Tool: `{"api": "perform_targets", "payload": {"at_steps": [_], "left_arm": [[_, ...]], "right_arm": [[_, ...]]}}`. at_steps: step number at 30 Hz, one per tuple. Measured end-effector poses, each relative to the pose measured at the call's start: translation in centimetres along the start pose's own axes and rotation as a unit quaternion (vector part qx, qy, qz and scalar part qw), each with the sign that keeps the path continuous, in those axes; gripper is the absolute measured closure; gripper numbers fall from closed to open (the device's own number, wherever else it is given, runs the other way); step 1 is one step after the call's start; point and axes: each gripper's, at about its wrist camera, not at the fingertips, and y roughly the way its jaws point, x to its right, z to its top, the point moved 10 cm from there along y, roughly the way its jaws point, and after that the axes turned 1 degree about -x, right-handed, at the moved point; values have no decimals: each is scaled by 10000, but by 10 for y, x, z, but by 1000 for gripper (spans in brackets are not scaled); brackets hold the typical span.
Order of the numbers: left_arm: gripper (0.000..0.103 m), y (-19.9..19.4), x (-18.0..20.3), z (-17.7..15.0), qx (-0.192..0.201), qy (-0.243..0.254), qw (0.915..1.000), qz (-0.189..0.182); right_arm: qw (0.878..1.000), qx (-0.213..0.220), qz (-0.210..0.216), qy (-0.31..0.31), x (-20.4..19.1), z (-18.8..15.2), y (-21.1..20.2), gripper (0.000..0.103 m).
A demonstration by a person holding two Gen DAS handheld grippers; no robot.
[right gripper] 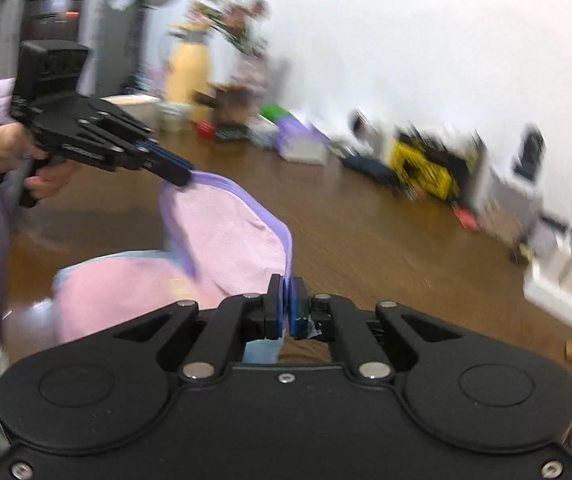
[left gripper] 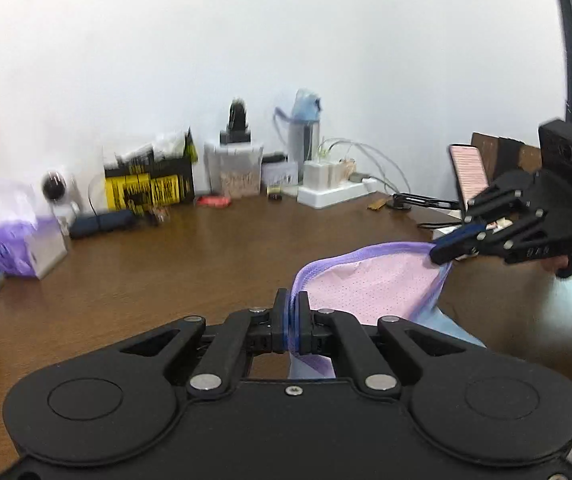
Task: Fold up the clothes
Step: 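Grasp the garment's purple-trimmed end with the left gripper and lift it, then fold the held end over the bundle with the left gripper and release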
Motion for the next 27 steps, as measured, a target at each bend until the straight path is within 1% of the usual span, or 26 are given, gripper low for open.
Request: {"api": "perform_targets", "payload": {"at_steps": [1,3,6,8,10,11,12,13,14,15,16,17,19,20,21,22,23,25,26,27], "left_arm": [[101,-4,6,-5,-18,37,10000,-47],[101,-13,20,-26,-135,-5,9997,-184],[101,-19,33,-52,-365,-40,9988,-316],[100,-21,38,-65,-533,-35,9979,-360],[97,-21,41,-73,-674,16,9968,-418],[93,-23,43,-77,-783,157,9961,-363],[77,-23,43,-78,-827,224,9958,-331],[56,-27,40,-76,-807,298,9960,-234],[47,-30,36,-73,-716,288,9969,-144],[38,-34,30,-66,-536,129,9984,-94],[37,-35,26,-63,-450,21,9989,-90],[37,-36,20,-57,-361,-223,9990,-159],[36,-37,19,-48,-235,-473,9981,-312],[36,-37,22,-43,-149,-539,9975,-430],[33,-37,25,-37,-62,-606,9966,-548],[31,-36,34,-36,-55,-527,9960,-716],[30,-31,49,-40,-126,-219,9962,-837],[30,-24,60,-48,-235,35,9965,-805],[30,-19,64,-55,-330,165,9966,-738],[30,-15,69,-61,-425,294,9964,-672]], "right_arm": [[9997,109,114,-175,-10,-2,-11,98],[9991,142,259,-319,-22,-7,-20,98],[9967,-44,604,-533,-46,-27,-30,96],[9950,-212,742,-639,-58,-39,-32,90],[9907,-452,1023,-781,-76,-51,-38,73],[9884,-510,1155,-848,-83,-53,-42,69],[9855,-554,1301,-937,-92,-53,-48,57],[9853,-525,1308,-966,-95,-51,-52,43],[9868,-428,1217,-976,-96,-46,-55,40],[9893,-253,1061,-969,-96,-39,-59,40],[9907,-133,986,-928,-97,-34,-59,40],[9918,-31,924,-887,-97,-30,-59,40],[9931,36,769,-880,-101,-23,-48,42],[9933,2,741,-886,-102,-23,-41,46],[9932,-69,763,-879,-104,-24,-30,58],[9931,-122,778,-873,-105,-25,-23,64],[9931,-170,770,-871,-104,-27,-20,66],[9925,-373,717,-919,-104,-36,-6,75],[9928,-362,721,-883,-104,-36,-5,76],[9935,-329,731,-805,-103,-35,-6,80]]}}
